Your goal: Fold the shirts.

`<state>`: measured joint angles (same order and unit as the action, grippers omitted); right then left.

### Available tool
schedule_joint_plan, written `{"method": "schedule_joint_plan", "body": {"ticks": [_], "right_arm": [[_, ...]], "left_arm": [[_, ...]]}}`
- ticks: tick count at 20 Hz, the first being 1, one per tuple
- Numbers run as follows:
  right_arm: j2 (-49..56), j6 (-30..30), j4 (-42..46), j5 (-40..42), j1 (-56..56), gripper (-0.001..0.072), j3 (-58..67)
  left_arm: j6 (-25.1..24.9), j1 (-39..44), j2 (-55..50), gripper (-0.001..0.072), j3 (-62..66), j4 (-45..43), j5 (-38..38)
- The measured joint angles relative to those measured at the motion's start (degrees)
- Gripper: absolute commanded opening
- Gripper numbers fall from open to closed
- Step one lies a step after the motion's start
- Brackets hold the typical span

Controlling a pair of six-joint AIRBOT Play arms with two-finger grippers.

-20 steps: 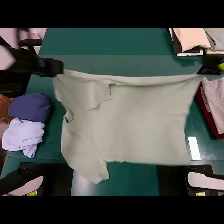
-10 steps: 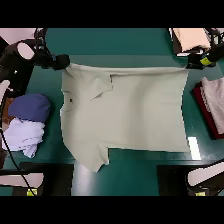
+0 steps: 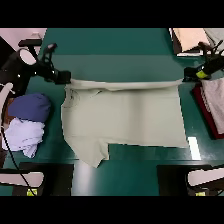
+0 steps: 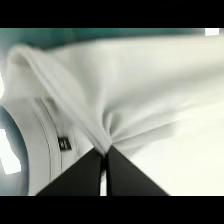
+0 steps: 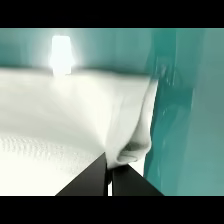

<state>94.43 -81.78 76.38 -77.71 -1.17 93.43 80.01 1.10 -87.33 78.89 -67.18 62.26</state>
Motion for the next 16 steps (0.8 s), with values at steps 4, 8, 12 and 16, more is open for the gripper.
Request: {"method": "schedule_joint_plan", "body": {"ticks": [4, 8, 12, 16], "right_arm": [[-2.1, 0.1, -0.5, 1.7, 0.5, 0.0390, -7.9], [-3.1, 0.5, -5.4, 0.4, -0.1, 0.0388, -10.0], [-8.8, 1.0, -8.0, -2.9, -1.8, 0.0388, -14.0], [-18.8, 2.0, -9.0, -3.4, -2.9, 0.0388, -22.8]], "left_arm": [[0.0, 0.0, 0.0, 0.0575, -5.8, 0.7, 0.3], [1.6, -0.1, 1.6, 0.0602, -7.7, 1.2, 1.4], [3.8, -0.1, 9.6, 0.0602, -11.4, -0.4, 5.6], [8.6, -0.1, 23.0, 0.0602, -24.8, -2.6, 9.8]]}}
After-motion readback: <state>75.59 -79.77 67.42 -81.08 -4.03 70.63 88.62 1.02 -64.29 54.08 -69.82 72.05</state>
